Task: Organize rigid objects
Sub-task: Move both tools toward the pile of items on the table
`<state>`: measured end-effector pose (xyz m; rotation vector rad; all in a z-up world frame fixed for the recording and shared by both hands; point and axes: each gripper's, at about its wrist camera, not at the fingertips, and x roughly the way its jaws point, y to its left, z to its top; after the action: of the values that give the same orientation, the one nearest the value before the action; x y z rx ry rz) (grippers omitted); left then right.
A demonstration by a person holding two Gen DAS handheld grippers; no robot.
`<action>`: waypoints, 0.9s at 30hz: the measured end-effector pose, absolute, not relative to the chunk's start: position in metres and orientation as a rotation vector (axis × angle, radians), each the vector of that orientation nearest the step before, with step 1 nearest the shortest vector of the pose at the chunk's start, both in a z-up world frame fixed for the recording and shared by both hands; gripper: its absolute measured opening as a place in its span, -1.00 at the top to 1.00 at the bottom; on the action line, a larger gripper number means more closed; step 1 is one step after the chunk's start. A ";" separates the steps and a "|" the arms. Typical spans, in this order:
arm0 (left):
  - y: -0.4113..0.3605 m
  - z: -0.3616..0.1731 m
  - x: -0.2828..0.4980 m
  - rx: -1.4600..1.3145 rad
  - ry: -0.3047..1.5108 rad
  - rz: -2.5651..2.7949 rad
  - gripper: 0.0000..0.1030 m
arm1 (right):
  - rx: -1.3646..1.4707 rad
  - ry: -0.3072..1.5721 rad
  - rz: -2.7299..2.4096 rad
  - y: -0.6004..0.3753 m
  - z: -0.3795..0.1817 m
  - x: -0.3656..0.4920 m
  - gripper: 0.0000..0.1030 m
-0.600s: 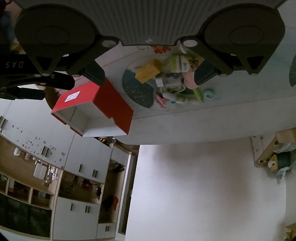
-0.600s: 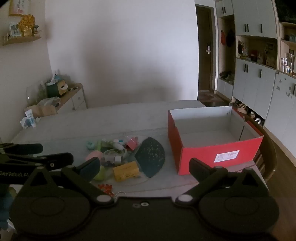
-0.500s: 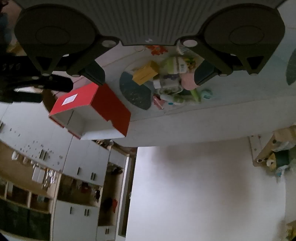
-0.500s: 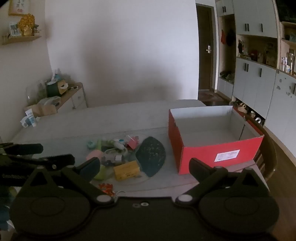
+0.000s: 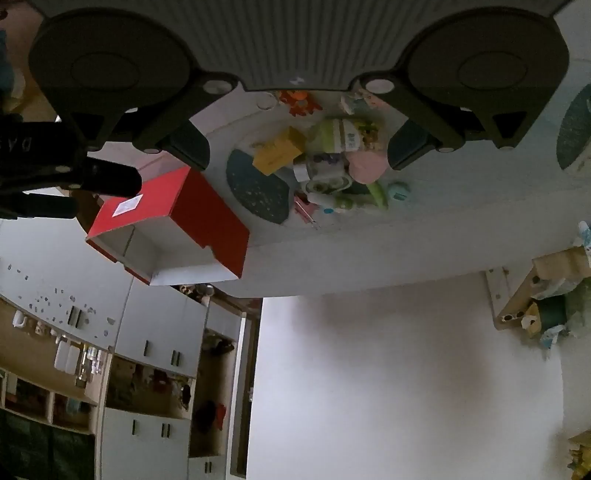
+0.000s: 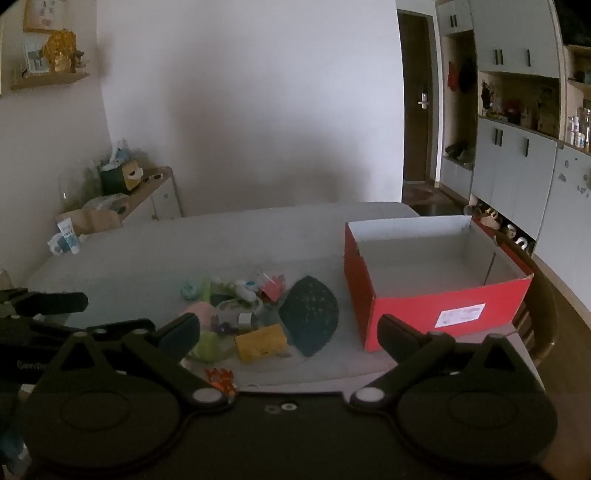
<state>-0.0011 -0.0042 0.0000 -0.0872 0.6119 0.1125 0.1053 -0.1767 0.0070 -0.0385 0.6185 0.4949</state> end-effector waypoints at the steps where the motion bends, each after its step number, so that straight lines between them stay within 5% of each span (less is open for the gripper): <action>1: -0.003 0.001 -0.003 -0.089 0.610 0.117 -1.00 | -0.033 0.617 0.500 -0.177 0.008 0.105 -0.99; 27: 0.007 0.001 -0.015 -0.118 0.605 0.163 -1.00 | -0.014 0.659 0.607 -0.166 0.001 0.113 -0.99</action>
<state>-0.0147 0.0073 0.0015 -0.1179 0.6050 0.1626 0.1134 -0.1664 0.0012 -0.0145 0.6591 0.6065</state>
